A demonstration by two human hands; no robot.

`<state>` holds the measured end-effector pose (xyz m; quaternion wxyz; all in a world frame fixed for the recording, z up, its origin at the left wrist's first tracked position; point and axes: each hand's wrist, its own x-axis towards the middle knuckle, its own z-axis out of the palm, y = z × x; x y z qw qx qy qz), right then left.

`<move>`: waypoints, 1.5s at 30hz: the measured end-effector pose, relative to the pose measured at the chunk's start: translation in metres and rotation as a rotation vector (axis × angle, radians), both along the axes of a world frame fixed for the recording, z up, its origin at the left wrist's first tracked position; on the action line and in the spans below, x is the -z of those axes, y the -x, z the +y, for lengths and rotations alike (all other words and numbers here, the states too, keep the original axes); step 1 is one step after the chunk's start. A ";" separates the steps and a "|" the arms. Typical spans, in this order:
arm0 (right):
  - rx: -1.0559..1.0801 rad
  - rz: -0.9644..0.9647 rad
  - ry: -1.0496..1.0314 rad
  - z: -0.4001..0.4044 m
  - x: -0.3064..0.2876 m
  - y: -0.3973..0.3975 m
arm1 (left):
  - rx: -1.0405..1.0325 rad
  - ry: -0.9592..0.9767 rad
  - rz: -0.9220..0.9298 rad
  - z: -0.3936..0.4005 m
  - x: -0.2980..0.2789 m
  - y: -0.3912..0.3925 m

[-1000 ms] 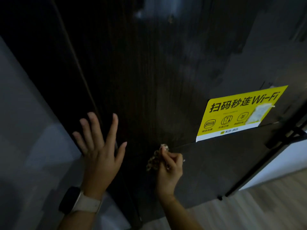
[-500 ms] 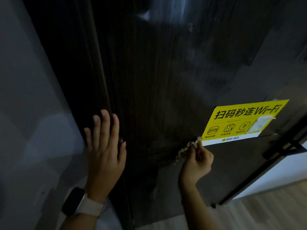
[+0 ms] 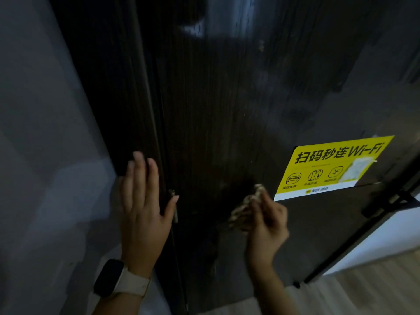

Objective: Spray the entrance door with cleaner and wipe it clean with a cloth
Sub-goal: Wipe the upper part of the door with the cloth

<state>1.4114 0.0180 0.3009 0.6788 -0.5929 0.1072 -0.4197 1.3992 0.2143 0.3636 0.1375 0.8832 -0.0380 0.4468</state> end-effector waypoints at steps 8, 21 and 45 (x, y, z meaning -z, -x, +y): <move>0.115 -0.038 0.075 0.018 0.004 -0.032 | -0.044 -0.028 0.017 0.008 -0.002 0.004; -0.342 -0.231 0.458 0.091 -0.002 -0.011 | -0.024 0.002 0.000 0.008 0.000 0.005; -0.033 -0.056 0.452 -0.089 -0.039 0.020 | 0.259 0.100 0.113 -0.081 -0.011 0.010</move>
